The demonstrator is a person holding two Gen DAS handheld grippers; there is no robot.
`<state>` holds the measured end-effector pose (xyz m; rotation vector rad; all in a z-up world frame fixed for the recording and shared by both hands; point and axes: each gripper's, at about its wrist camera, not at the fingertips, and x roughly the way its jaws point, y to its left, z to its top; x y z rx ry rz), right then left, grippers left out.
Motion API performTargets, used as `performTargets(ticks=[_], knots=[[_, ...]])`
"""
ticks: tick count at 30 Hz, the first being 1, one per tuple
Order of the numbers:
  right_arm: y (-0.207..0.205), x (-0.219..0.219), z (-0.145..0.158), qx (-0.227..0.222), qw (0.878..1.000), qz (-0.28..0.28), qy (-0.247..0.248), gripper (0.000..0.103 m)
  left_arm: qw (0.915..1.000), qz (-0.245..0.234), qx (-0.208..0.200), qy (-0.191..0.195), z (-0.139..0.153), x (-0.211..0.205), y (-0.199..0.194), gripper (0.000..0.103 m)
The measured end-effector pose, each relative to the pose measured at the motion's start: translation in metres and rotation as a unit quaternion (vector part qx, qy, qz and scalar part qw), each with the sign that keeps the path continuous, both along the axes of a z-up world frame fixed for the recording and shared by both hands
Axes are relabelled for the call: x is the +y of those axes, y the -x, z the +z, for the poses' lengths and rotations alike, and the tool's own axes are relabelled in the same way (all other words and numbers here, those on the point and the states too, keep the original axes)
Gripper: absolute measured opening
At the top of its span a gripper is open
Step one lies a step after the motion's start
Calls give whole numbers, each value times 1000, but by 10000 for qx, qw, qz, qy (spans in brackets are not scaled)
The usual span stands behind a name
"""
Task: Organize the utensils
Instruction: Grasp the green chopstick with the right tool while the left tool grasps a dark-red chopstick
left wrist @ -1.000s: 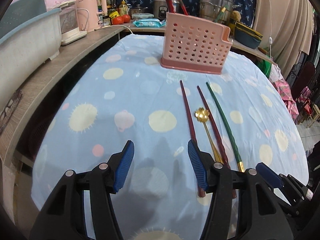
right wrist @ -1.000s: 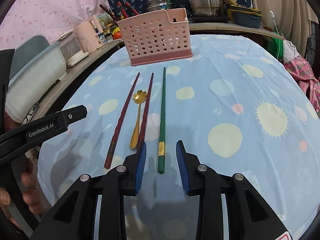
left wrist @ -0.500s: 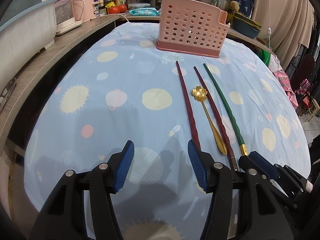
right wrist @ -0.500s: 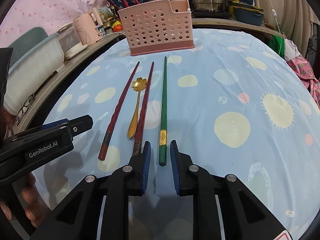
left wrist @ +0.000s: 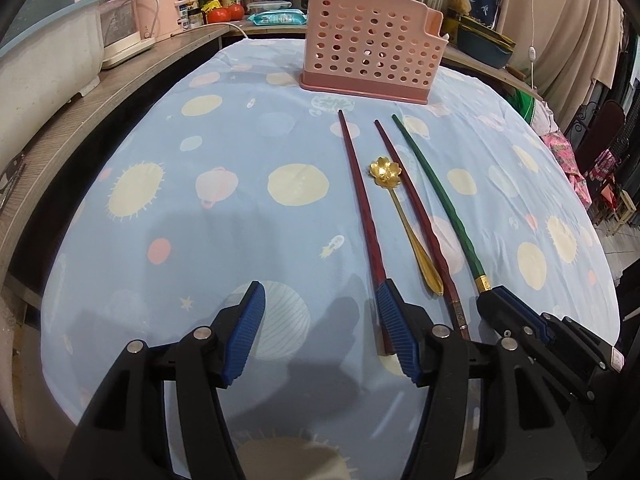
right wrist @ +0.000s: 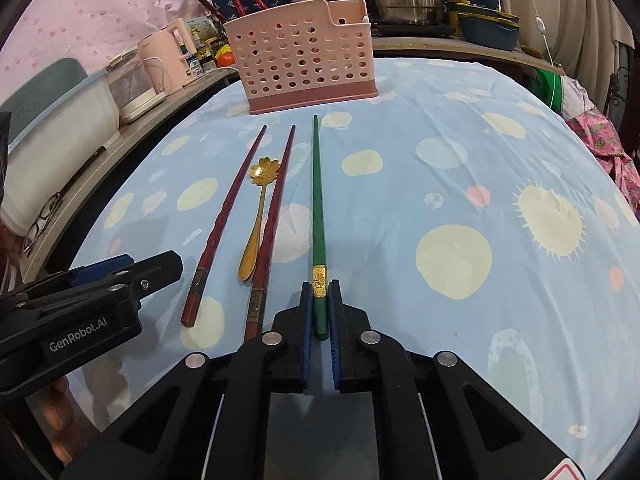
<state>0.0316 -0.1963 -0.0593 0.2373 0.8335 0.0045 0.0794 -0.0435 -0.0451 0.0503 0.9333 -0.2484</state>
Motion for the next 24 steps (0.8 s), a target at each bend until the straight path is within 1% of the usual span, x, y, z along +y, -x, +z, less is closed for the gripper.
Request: performTargets(ticks=[9, 14, 19, 23, 24], knots=[[5, -3, 0, 7, 10000, -48, -66, 7, 10000, -63, 16, 15, -1, -5, 4, 61], [6, -4, 0, 10, 9999, -62, -90, 7, 9998, -144, 92, 54, -4, -9, 5, 62], [7, -4, 0, 13, 9999, -66, -102, 7, 9997, -202, 103, -2, -8, -13, 7, 61], [7, -4, 0, 12, 9999, -67, -100, 7, 9997, -209, 111, -71, -11, -15, 7, 53], [7, -4, 0, 12, 9999, -68, -101, 7, 9996, -229, 97, -92, -12, -15, 8, 49]])
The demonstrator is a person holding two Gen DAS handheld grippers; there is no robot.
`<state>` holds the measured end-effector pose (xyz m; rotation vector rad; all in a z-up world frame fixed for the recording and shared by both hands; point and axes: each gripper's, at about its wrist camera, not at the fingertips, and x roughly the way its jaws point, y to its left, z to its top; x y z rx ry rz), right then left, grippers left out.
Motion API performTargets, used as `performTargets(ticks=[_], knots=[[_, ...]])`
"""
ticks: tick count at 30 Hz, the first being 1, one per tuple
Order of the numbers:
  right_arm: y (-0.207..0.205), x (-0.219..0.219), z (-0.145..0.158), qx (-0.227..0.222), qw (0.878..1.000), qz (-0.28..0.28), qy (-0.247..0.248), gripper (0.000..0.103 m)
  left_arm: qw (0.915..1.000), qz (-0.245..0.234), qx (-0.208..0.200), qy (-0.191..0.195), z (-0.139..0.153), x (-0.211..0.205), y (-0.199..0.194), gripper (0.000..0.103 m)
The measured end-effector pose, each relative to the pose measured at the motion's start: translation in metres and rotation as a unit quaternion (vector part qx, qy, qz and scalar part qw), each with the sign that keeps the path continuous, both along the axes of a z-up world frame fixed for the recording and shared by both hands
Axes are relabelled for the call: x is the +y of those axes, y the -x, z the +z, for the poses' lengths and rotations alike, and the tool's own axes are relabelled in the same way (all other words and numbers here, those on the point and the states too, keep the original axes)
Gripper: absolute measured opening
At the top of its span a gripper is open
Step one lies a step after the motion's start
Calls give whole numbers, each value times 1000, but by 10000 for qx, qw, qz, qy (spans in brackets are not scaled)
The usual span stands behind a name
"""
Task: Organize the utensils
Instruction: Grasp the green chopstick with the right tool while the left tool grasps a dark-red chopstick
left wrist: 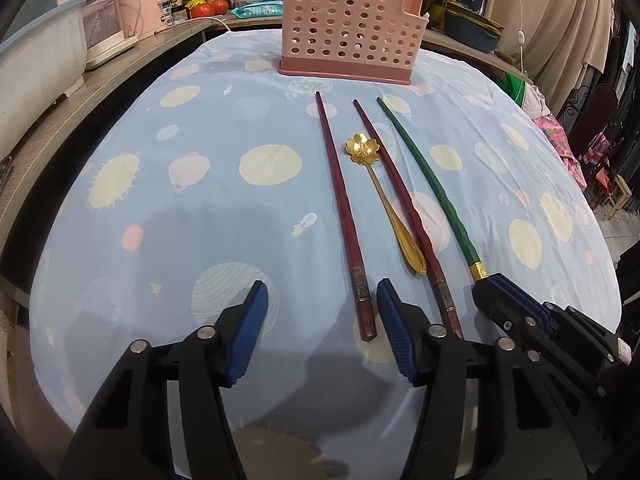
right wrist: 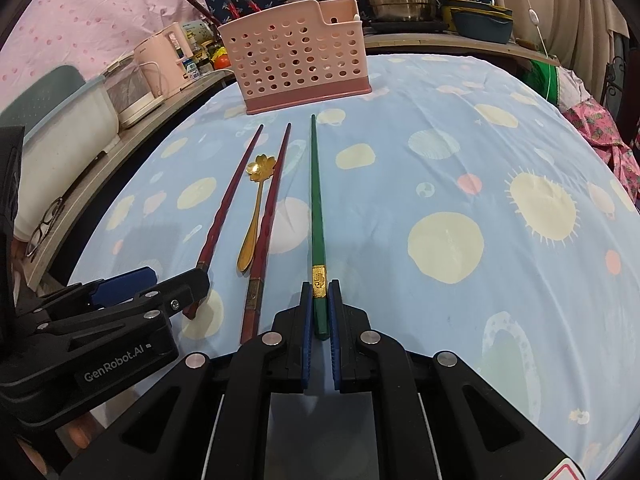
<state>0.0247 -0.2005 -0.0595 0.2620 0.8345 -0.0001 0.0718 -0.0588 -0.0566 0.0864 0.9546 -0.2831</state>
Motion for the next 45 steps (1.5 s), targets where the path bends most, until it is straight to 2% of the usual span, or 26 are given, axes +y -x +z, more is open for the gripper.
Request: performTargets(ticks=[4, 9, 15, 31, 45], knots=[[0, 0, 0, 1, 10000, 0, 0, 7, 10000, -59, 2, 10, 0, -2, 1, 38], [1, 0, 0, 2, 10000, 1, 0, 7, 9999, -106, 19, 41, 0, -2, 0, 17], [1, 0, 0, 2, 10000, 2, -1, 7, 9999, -93, 56, 52, 0, -1, -1, 9], [4, 0, 0, -6, 10000, 1, -77, 7, 9999, -78, 96, 103, 4, 1, -2, 7], [10, -6, 23, -254, 9995, -54, -152, 7, 9998, -107, -69, 163, 25, 3, 1, 7]])
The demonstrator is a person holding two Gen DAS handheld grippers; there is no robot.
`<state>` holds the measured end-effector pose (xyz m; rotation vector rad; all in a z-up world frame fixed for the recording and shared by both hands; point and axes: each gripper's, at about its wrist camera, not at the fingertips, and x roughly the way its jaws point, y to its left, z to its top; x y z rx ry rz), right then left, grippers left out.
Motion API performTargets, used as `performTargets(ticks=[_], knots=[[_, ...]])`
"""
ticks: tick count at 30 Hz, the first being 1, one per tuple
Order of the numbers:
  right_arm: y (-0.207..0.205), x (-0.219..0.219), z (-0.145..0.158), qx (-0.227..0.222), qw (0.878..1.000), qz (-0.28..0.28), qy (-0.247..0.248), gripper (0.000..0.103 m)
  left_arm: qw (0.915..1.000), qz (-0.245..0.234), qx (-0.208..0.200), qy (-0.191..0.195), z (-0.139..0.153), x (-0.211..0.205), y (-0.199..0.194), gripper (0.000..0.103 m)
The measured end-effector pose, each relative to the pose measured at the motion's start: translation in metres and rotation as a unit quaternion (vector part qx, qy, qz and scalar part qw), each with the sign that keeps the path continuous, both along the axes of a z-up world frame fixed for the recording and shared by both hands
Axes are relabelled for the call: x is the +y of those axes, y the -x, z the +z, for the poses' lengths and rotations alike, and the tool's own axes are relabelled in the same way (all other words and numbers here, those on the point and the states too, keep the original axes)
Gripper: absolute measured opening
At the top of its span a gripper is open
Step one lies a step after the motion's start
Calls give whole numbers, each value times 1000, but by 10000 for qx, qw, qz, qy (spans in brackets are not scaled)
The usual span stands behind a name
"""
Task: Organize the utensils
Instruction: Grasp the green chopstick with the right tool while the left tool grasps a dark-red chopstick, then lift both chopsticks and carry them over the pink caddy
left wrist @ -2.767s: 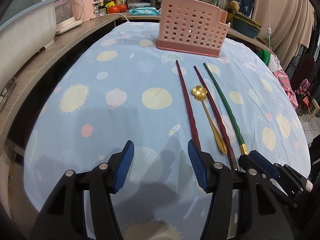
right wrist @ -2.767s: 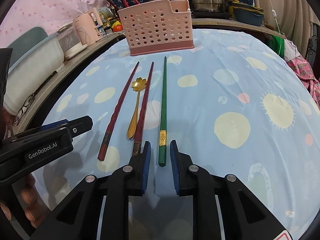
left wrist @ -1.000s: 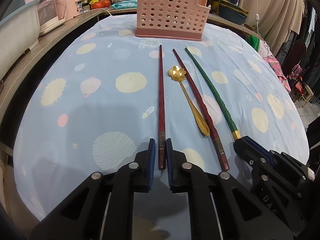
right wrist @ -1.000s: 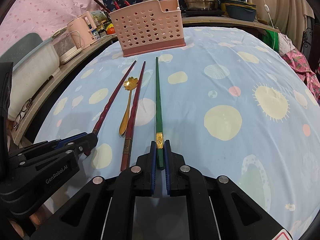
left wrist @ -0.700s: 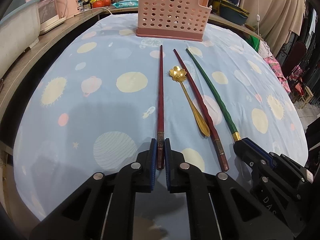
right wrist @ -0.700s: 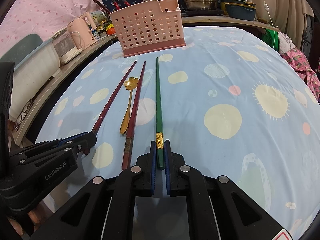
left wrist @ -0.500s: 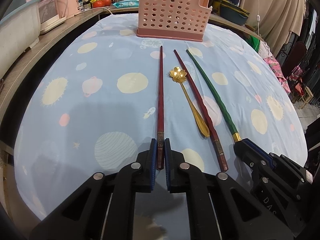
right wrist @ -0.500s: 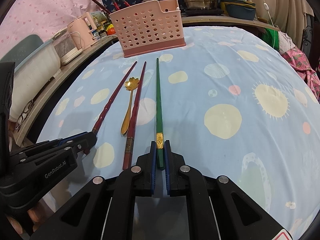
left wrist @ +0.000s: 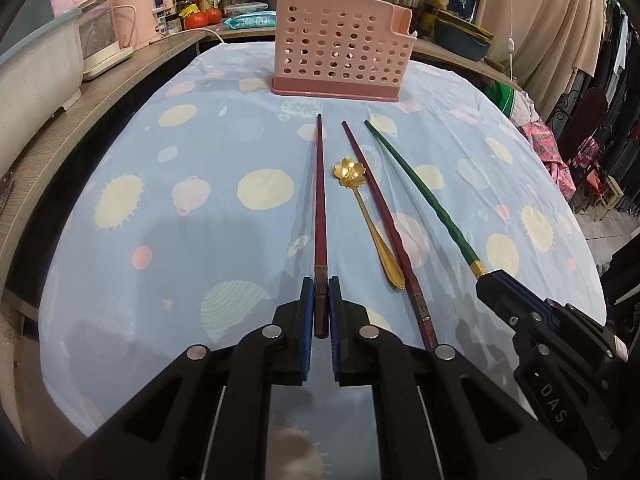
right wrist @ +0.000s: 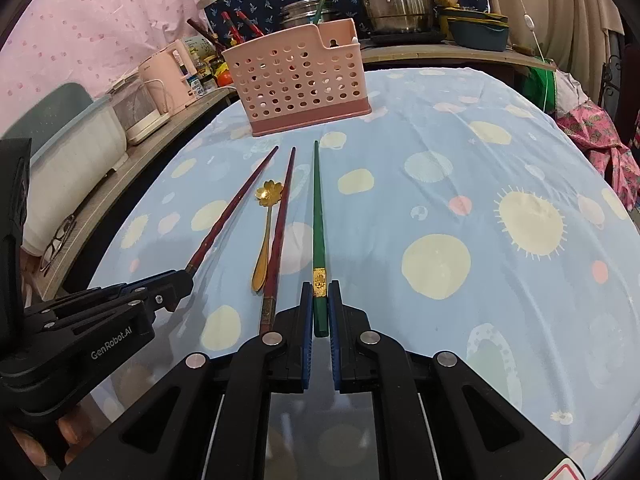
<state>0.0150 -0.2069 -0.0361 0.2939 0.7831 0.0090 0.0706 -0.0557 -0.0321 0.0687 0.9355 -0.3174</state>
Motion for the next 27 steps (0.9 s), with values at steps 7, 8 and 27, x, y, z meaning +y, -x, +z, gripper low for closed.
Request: performTargets(ticks=[7, 8, 27], knots=[[4, -7, 16, -200, 9998, -75, -51, 7, 9999, 8, -121, 45, 12, 3, 1, 7], [4, -9, 18, -227, 9997, -84, -55, 7, 9999, 12, -131, 55, 13, 3, 1, 7], [9, -32, 66, -801, 9962, -294, -172, 7, 9976, 103, -586, 361, 60, 18, -5, 7]])
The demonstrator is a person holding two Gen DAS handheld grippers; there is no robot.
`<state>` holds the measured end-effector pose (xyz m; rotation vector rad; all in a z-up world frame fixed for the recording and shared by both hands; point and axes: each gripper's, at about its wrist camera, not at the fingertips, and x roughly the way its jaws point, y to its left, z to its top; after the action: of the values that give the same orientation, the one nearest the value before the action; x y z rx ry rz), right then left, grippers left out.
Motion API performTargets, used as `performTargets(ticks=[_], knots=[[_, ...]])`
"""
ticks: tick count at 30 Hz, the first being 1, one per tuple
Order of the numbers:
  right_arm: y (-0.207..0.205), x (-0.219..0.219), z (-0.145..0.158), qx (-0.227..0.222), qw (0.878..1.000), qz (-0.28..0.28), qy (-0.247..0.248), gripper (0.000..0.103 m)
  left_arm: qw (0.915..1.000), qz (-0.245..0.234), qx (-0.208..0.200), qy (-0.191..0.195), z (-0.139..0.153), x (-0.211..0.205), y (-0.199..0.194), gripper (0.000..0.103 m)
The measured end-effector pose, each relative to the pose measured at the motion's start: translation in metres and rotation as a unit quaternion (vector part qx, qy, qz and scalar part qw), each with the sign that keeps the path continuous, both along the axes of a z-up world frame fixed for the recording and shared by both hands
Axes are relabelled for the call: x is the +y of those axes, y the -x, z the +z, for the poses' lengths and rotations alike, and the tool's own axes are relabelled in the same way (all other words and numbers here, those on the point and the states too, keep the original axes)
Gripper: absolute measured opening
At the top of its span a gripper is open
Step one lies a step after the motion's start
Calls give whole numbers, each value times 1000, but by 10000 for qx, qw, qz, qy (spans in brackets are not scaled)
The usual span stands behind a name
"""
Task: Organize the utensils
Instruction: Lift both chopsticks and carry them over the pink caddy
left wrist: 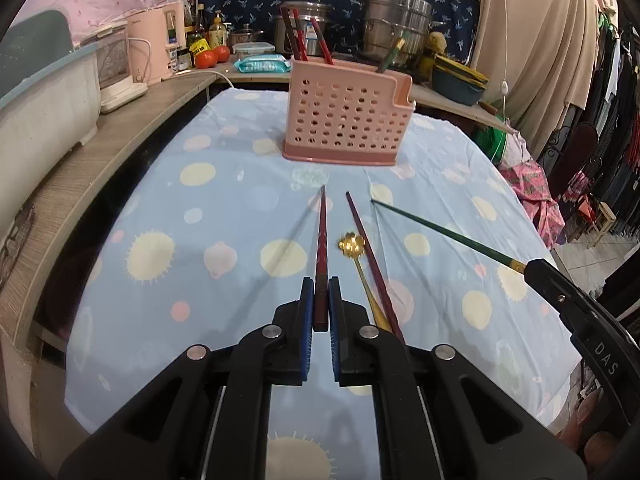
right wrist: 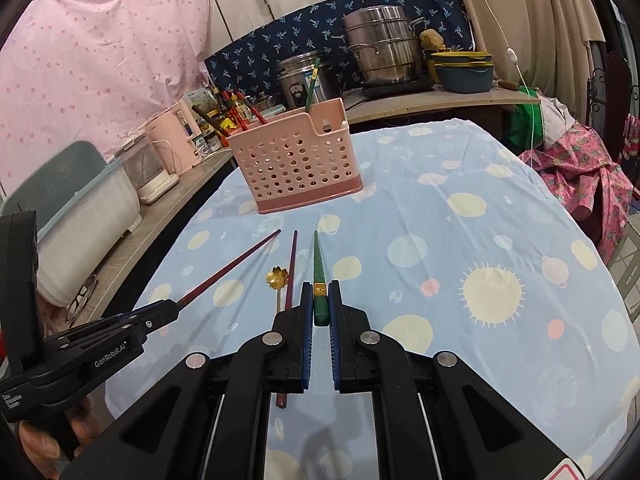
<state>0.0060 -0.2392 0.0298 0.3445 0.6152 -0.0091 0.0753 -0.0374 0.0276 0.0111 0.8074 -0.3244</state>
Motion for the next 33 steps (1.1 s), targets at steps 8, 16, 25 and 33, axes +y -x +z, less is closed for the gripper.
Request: performTargets(ticks=[8, 16, 25, 33], knots=[[-5, -10, 30, -349, 9993, -76, 57, 7, 9992, 69, -373, 101, 32, 6, -10, 7], [-19, -16, 59, -700, 9975, -24, 99, 7, 9970, 127, -726, 236, 63, 6, -26, 7], [-42, -20, 88, -991, 9949, 77, 157, 7, 9939, 97, -1058, 298, 94, -1, -46, 7], [-70, -24, 106, -1118, 9934, 255, 64, 7, 9906, 72, -1324, 346, 121, -7, -71, 7]])
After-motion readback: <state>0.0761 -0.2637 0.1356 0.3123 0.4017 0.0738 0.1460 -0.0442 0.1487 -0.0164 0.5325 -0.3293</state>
